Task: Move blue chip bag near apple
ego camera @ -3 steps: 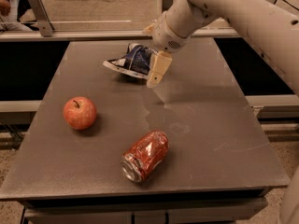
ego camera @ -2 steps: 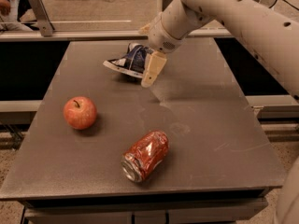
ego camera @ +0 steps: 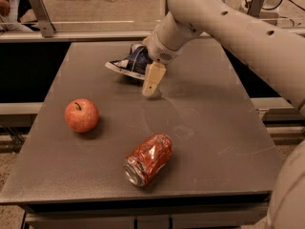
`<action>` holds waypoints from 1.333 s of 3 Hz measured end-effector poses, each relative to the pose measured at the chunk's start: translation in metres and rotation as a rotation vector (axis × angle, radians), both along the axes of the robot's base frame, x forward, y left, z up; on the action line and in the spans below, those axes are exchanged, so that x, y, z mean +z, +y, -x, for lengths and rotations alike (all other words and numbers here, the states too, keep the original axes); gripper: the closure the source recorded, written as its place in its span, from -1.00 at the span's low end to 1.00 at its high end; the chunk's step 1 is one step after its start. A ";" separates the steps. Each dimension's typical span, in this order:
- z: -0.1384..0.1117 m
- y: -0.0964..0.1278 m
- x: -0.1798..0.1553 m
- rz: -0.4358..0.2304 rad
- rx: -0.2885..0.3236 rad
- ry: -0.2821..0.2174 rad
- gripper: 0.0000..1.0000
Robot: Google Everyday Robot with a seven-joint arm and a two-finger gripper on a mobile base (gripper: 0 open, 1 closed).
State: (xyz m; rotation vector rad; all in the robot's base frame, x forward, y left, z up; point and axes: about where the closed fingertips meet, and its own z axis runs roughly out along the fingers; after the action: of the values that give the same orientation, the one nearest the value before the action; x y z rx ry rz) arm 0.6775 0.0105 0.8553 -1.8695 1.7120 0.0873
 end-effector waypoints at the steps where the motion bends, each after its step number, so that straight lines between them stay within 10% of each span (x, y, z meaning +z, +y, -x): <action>1: 0.000 0.001 -0.001 0.000 0.001 0.003 -0.65; 4: 0.002 0.005 -0.002 -0.024 0.025 0.011 0.77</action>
Offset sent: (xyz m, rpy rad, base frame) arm -0.0004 0.0008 -0.0012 -0.0004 0.0026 0.0013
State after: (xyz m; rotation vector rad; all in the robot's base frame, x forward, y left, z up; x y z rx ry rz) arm 0.6758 0.0158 0.8529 -1.8766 1.6875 0.1284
